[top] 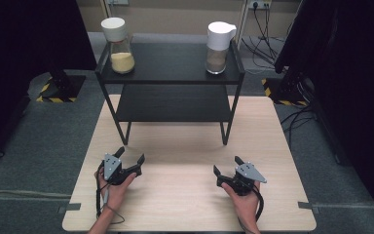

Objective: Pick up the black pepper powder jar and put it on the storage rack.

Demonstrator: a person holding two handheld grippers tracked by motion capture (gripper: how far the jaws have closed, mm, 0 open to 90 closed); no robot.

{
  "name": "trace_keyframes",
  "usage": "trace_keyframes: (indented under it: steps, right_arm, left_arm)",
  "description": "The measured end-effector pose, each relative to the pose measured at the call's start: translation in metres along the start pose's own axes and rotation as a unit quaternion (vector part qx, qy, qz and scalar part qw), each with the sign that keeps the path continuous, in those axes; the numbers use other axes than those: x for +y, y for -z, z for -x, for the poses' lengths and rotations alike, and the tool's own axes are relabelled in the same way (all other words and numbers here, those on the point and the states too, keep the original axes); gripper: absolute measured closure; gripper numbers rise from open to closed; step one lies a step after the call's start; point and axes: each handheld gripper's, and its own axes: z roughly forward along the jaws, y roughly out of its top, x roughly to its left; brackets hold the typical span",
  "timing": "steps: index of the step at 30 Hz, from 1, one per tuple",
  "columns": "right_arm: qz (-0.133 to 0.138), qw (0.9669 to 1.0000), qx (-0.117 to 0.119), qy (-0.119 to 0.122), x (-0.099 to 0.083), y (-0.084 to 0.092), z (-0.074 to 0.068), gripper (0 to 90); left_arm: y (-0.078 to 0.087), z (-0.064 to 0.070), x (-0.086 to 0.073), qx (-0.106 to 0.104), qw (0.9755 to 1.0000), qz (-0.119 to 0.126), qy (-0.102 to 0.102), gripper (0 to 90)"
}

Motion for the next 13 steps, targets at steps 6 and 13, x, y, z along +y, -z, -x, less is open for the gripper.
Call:
trace_keyframes:
  steps: [6, 13]
  right_arm:
    - [0.0, 1.0, 0.0, 0.003, 0.0001, 0.0, -0.0004, 7.4]
    - [0.001, 1.0, 0.001, -0.002, -0.0003, 0.0003, 0.0003, 6.4]
  left_arm:
    - [-0.0001, -0.0002, 0.0001, 0.0, 1.0, 0.0, 0.001, 12.7]
    - [-0.0002, -0.0002, 0.0003, 0.0, 1.0, -0.001, 0.001, 12.7]
